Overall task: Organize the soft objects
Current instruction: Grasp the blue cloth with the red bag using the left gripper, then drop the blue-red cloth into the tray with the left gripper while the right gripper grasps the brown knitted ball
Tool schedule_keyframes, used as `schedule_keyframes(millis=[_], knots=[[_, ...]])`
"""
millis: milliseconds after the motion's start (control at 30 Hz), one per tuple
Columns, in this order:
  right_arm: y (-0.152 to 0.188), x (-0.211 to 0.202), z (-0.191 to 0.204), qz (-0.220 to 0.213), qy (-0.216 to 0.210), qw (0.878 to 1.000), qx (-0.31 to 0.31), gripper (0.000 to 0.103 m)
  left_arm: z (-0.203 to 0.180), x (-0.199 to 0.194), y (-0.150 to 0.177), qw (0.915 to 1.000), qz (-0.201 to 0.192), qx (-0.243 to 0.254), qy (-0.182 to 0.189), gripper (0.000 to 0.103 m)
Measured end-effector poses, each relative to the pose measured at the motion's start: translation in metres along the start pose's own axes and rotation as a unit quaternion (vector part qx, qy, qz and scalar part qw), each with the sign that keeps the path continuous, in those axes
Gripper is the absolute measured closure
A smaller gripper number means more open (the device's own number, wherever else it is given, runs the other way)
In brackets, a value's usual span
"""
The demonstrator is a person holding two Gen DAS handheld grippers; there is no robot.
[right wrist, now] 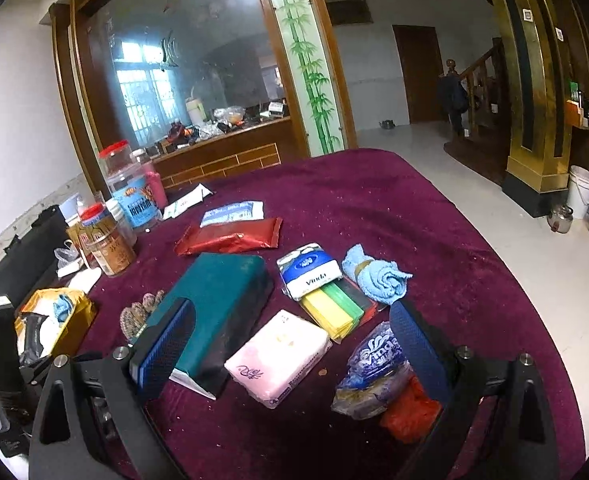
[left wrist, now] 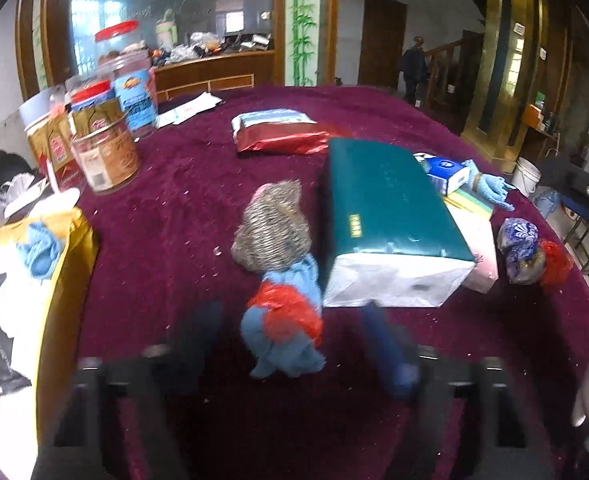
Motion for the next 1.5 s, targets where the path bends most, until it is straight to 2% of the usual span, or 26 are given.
schedule_keyframes(millis=[33,100,233,467,633,900,1133,1233,1300,1400,1500], knots=[[0.000,0.001,0.000,0.002,0.001,1.000,0.000,0.006,-0.002,0.002,0.001,1.0000,0.005,0.008,0.001,0.068],[0.001,0.003,-0.002,0.007,0.004,1.000,-0.001,0.006,-0.003,0.000,0.002,0.9999,0.002,0.015,0.003,0.070],[0.003,0.005,-0.005,0.010,0.014,1.000,0.001,0.006,0.011,-0.014,0.003,0.9993,0.005,-0.014,0.034,0.071],[0.005,0.007,-0.012,0.017,0.022,1.000,0.008,0.006,0.039,-0.084,0.008,0.9927,-0.039,-0.061,0.097,0.070],[0.007,0.009,-0.014,0.021,0.030,0.999,0.008,0.006,0.058,-0.112,0.013,0.9889,-0.053,-0.085,0.109,0.070],[0.013,0.016,-0.022,0.035,0.052,0.998,0.011,0.006,0.126,-0.140,0.025,0.9856,-0.071,-0.139,0.065,0.070],[0.012,0.013,-0.026,0.026,0.073,0.997,0.010,0.006,0.182,-0.142,0.055,0.9801,-0.062,-0.184,0.041,0.070],[0.007,0.008,-0.023,0.016,0.076,0.997,0.017,0.006,0.206,-0.137,0.070,0.9802,-0.052,-0.191,0.004,0.070],[0.002,0.012,-0.005,0.029,0.050,0.998,0.005,0.006,0.222,-0.123,0.082,0.9805,-0.031,-0.191,-0.033,0.070],[-0.002,0.031,0.031,0.074,-0.010,0.997,-0.015,0.006,0.238,-0.099,0.093,0.9776,0.006,-0.205,-0.049,0.070],[-0.007,0.058,0.067,0.115,-0.044,0.992,-0.039,0.006,0.242,-0.082,0.092,0.9780,0.021,-0.197,-0.064,0.069]])
Point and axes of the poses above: each gripper's, at about its wrist camera, not at the fingertips, and x roughly the way its jaws point, z to its left, y to its underside, the point moved 5 cm from there along x, roughly the way its jaws point, and after that the axes turned 15 degrees about -y, right-handed, at the moved point
